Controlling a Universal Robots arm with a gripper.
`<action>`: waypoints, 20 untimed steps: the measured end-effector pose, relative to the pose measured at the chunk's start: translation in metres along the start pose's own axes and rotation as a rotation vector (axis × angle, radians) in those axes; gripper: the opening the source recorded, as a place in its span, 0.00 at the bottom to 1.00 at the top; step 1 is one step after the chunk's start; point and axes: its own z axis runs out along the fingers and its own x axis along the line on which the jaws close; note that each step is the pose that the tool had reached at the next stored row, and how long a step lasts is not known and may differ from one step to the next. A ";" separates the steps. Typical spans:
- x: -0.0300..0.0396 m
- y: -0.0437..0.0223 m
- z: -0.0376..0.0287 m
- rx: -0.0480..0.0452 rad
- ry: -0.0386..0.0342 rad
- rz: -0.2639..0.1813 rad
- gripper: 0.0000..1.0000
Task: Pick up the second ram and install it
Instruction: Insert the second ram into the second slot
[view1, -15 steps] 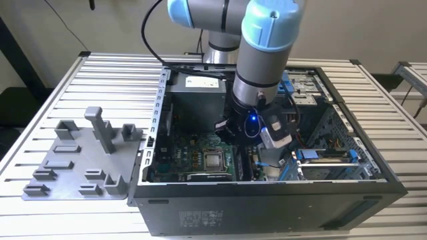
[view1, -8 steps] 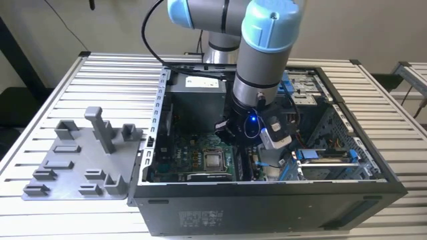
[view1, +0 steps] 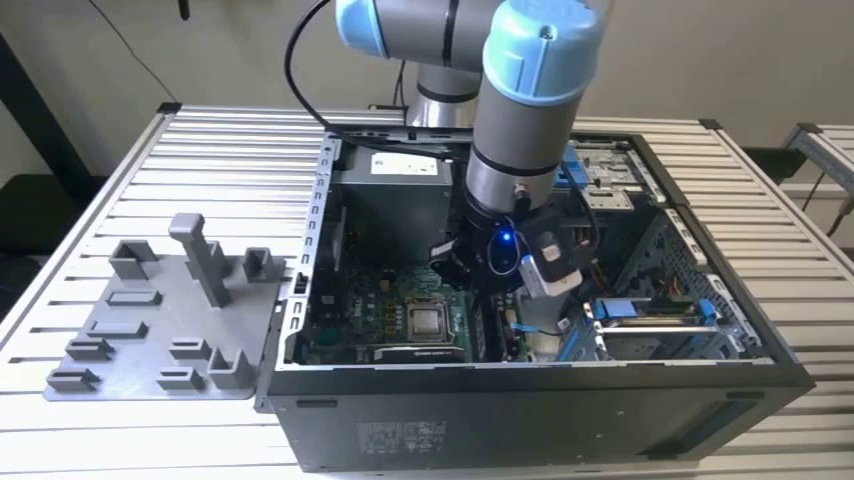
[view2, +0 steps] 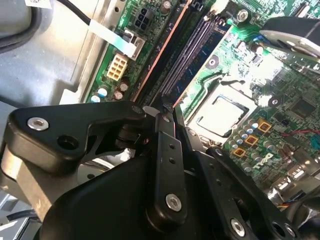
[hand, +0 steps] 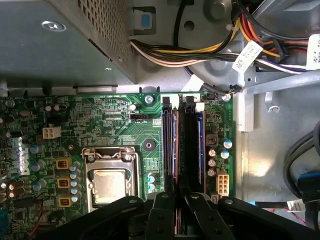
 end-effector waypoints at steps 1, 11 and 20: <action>-0.0001 0.0001 0.0003 -0.0003 0.0000 0.000 0.15; -0.0010 0.0004 0.0035 -0.0008 -0.0001 0.001 0.15; -0.0010 0.0004 0.0037 -0.0010 -0.0001 0.001 0.15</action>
